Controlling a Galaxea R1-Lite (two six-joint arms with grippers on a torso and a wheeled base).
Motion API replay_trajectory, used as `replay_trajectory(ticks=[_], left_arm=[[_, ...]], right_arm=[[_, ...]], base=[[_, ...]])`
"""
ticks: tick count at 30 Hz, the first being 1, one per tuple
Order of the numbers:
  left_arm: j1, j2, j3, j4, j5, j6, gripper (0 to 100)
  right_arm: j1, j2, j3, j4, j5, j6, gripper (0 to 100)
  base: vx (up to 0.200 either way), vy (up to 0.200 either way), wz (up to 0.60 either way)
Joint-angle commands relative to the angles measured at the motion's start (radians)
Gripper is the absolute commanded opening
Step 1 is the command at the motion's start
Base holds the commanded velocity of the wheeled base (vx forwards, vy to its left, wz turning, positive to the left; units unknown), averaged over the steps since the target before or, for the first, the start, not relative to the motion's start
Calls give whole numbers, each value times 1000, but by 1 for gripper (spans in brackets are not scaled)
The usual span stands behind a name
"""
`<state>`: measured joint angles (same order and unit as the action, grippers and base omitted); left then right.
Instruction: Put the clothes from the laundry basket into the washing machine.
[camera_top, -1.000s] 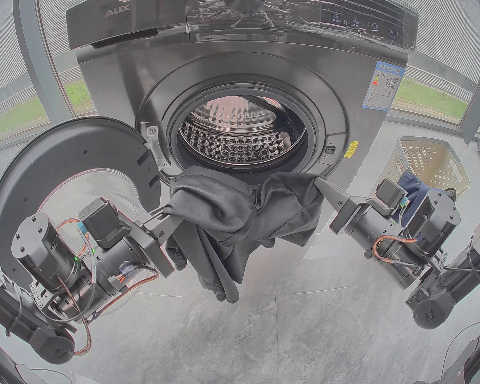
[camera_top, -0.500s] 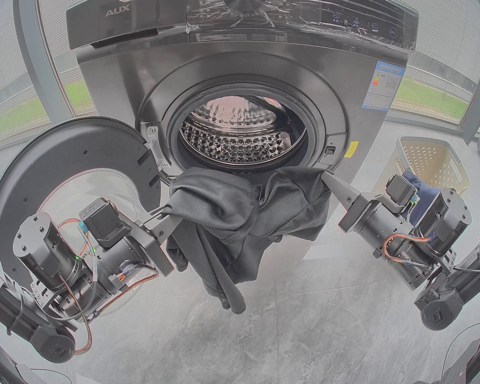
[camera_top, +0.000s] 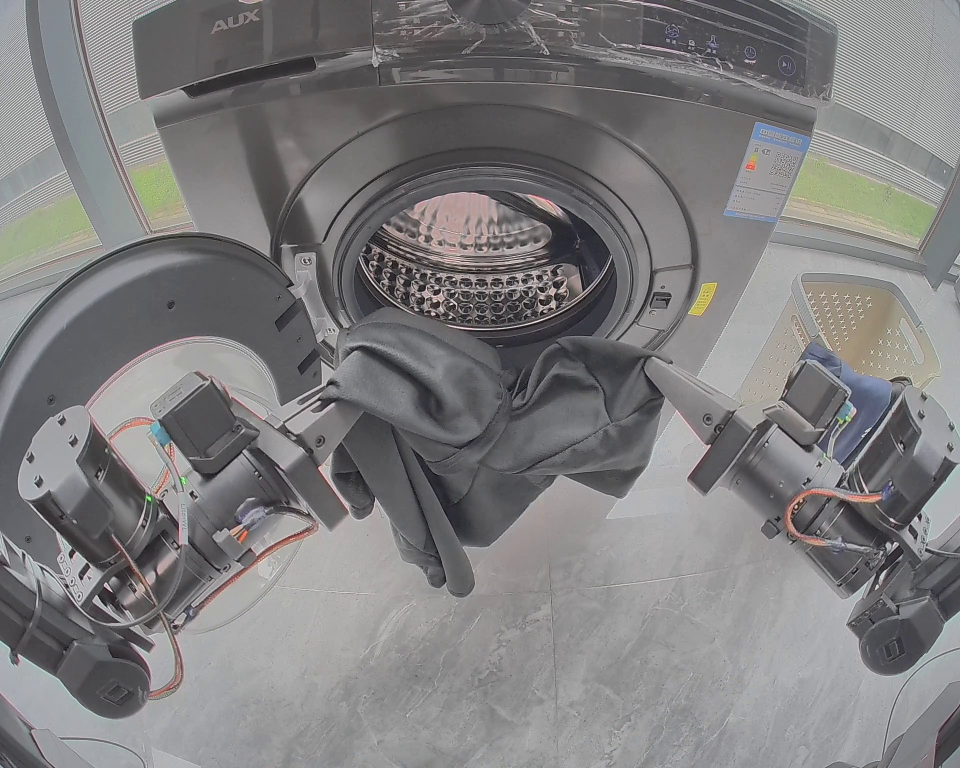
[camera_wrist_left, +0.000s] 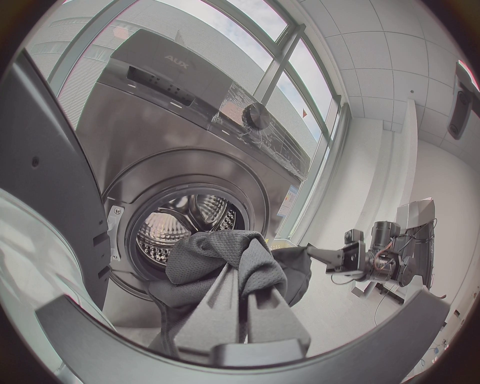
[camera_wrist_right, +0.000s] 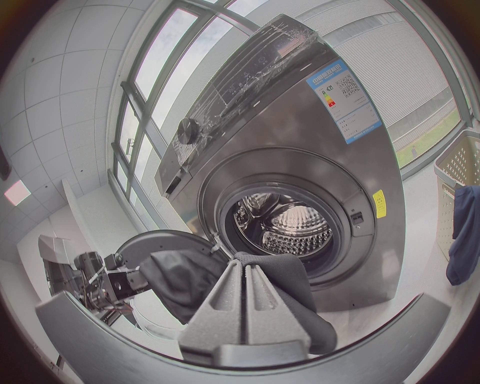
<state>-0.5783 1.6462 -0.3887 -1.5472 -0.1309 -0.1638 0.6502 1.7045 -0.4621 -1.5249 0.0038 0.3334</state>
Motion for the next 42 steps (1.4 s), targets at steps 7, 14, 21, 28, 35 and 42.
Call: replay_trajectory(ticks=[7, 14, 21, 28, 35, 42], left_arm=[[-5, -29, -12, -1, -1, 0, 0], [-38, -22, -12, -1, -4, 1, 0], [-61, -28, -7, -1, -4, 3, 0], [-60, -23, -6, -1, -4, 3, 0], [-61, -20, -4, -1, -4, 3, 0], [-61, -20, -4, -1, -4, 4, 0]], right_arm=[[-4, 37, 82, 0, 4, -20, 100], [2, 118, 165, -15, 12, -74, 100], [-1, 179, 134, -17, 28, -77, 100], [-26, 328, 42, -18, 105, -79, 100], [-21, 334, -9, -18, 165, -128, 100], [-12, 409, -82, -18, 199, -157, 100]], base=[[0, 0, 0], [0, 0, 0], [0, 0, 0], [0, 0, 0], [0, 0, 0], [0, 0, 0]])
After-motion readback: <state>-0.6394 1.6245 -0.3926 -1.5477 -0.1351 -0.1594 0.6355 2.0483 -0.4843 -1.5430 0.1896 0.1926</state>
